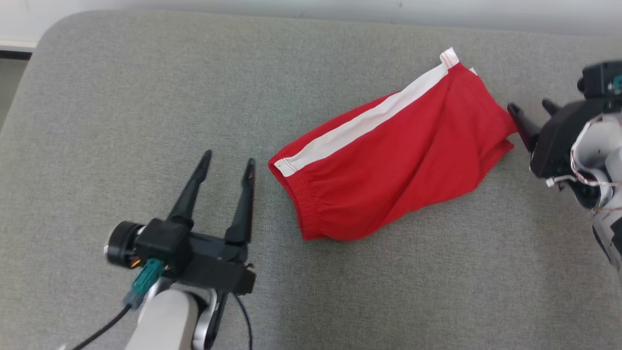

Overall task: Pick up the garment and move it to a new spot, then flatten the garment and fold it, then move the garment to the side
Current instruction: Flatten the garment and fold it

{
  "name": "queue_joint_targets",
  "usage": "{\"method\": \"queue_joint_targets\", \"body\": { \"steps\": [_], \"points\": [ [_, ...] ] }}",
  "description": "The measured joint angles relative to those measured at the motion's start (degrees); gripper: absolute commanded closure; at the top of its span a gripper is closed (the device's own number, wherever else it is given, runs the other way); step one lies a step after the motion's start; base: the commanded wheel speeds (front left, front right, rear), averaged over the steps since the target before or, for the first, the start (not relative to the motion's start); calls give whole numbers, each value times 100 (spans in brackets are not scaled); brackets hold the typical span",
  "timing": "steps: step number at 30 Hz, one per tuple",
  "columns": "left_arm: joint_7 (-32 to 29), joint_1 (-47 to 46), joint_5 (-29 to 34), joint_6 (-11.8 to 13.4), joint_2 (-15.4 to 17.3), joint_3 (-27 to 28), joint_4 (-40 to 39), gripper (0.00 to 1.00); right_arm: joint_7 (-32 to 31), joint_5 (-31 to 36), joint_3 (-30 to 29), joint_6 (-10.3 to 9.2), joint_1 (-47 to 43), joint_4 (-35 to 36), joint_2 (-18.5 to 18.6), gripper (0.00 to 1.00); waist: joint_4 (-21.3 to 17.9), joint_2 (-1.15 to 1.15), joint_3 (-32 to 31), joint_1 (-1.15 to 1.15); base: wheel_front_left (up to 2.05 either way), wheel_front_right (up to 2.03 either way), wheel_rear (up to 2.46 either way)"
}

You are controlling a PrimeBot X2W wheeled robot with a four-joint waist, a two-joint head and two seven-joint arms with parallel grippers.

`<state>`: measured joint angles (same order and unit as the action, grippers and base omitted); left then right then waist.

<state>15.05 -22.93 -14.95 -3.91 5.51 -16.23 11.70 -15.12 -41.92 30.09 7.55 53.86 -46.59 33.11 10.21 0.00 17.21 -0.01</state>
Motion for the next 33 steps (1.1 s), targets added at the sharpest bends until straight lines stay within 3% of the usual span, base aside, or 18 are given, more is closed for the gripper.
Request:
{"method": "queue_joint_targets", "body": {
  "steps": [10,24,25,26,27,33],
  "points": [
    [0,695,477,293,-83,859,-568,0,394,-189,76,0,-245,-457,-85,0,192,0,-147,0,0,0,0],
    [0,954,632,260,-219,1028,-401,0,319,-137,189,0,49,-1591,-375,0,500,0,-86,0,0,0,0],
    [0,954,632,244,-226,1029,-380,0,280,-146,198,0,60,-1622,-403,6,505,-1,-101,0,0,0,0],
    [0,954,631,241,-233,1032,-364,0,299,-167,208,-1,65,-1623,-417,63,506,0,-118,0,0,0,0],
    [0,954,631,241,-234,1048,-349,0,308,-191,231,-1,63,-1618,-439,100,502,0,-137,0,0,0,0],
    [0,1119,632,212,-244,1183,-252,0,521,-456,391,0,-201,-1316,-537,100,391,0,-358,1,0,0,0]
  ]
}}
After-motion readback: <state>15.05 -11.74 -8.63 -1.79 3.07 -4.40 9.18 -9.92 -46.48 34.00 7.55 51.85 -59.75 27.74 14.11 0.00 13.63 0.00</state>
